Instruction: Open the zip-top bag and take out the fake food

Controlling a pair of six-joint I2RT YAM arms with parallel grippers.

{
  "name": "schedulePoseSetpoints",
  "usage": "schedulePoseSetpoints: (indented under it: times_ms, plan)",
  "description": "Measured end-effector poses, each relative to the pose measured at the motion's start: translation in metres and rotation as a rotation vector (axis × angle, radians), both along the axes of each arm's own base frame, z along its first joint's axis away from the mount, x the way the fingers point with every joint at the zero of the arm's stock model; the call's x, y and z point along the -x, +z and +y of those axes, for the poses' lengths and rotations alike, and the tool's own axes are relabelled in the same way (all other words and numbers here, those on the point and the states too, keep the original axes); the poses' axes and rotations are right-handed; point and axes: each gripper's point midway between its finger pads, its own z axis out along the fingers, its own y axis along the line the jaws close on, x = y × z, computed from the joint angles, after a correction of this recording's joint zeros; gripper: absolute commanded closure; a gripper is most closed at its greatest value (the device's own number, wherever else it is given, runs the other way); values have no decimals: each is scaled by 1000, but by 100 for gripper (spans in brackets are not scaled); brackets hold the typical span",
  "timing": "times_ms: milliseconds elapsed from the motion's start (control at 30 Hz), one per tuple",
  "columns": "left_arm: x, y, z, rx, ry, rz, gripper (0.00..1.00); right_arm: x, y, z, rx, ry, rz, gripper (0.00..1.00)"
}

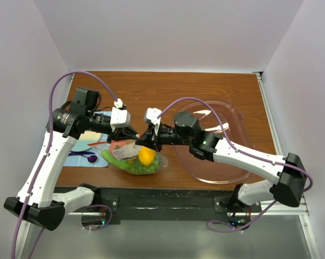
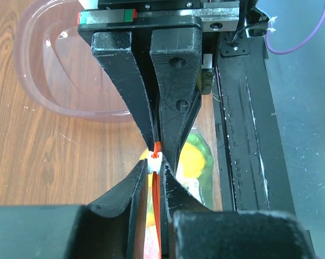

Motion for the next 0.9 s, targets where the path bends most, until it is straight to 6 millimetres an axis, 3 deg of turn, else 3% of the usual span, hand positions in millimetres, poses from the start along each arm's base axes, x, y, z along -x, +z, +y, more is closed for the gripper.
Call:
schedulePoseSetpoints:
  times_ms: [333,600,733,900]
  plan:
    - [-4,-4,3,-30,20,-12,99,-6,3,-6,0,-27,-2,100]
    - [-18,-17,18,-138,83,-81,100,-28,17,-44,-35,-128,-21,100]
    - [-30,-27,41,-229,160,-108,100,-45,22,-59,-62,-201,-26,100]
    - [-45,-26,78,-348,286,-191,100,-59,20,-57,-81,-255,0,100]
